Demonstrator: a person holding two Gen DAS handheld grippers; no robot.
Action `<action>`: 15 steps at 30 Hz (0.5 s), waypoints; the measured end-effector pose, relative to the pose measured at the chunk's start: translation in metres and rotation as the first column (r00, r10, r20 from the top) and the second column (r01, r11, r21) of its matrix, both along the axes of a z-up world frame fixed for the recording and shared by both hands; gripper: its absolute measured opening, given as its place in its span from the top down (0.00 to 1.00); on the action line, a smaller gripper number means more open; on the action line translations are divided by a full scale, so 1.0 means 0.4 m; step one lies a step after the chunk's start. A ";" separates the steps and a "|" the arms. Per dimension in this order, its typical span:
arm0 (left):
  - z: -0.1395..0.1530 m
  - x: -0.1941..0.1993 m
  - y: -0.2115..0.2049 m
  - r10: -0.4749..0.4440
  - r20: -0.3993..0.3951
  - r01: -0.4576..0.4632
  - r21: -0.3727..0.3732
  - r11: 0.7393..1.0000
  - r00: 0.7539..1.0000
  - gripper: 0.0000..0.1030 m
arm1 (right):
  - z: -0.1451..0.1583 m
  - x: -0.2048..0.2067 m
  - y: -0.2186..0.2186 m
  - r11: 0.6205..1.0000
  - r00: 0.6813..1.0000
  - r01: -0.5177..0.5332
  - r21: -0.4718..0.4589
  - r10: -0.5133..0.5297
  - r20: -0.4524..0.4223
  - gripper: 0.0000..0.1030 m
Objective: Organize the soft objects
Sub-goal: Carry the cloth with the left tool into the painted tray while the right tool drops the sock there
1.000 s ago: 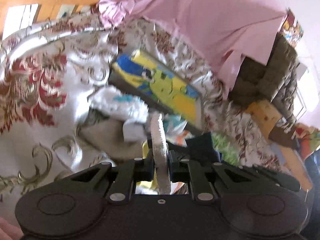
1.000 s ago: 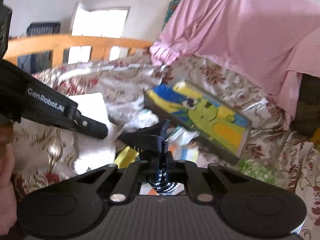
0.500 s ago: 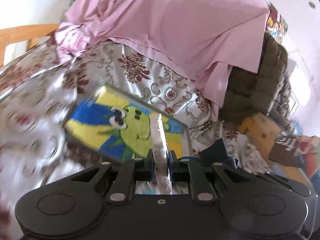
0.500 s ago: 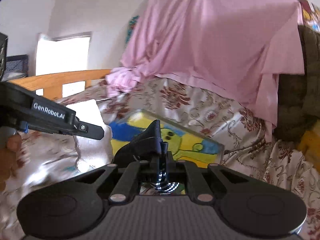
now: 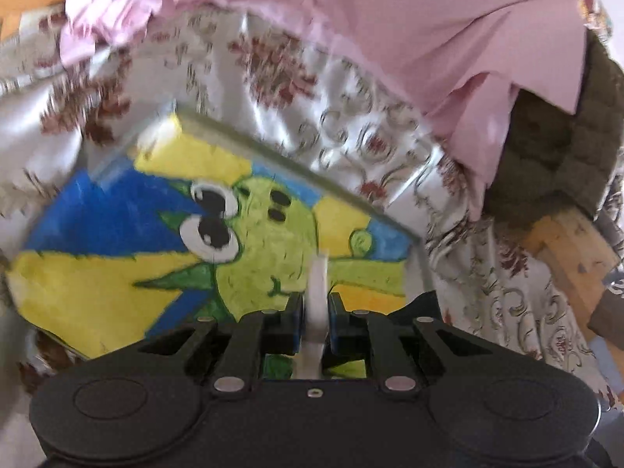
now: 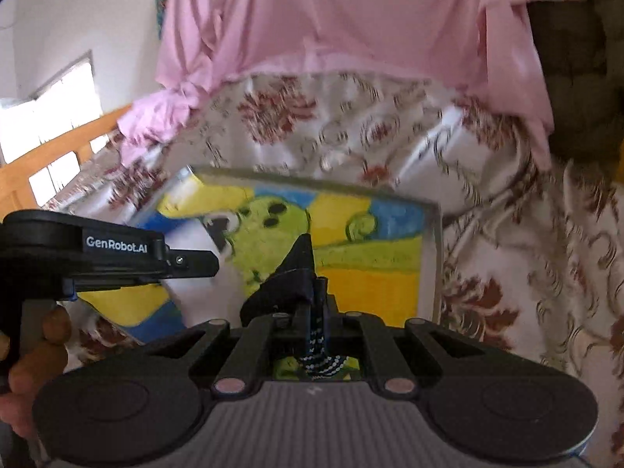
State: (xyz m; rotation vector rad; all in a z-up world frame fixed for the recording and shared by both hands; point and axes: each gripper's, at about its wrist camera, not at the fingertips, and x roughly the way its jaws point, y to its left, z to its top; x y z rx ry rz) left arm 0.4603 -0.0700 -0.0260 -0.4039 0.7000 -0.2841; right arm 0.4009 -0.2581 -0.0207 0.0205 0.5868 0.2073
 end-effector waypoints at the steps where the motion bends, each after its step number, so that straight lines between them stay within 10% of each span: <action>1: -0.011 0.010 -0.003 -0.002 -0.017 0.002 -0.005 1.000 1.000 0.86 | -0.011 0.010 -0.003 1.000 1.000 0.006 0.001 -0.006 -0.020 0.94; 11: -0.050 0.023 0.014 0.078 -0.092 -0.073 0.053 0.996 0.993 0.78 | -0.040 0.026 -0.034 0.996 0.993 0.055 0.072 -0.047 -0.104 0.78; 15: -0.034 0.003 0.023 0.109 -0.081 -0.098 0.131 0.987 0.991 0.53 | -0.029 0.013 -0.037 0.996 0.993 0.065 0.069 -0.057 -0.103 0.52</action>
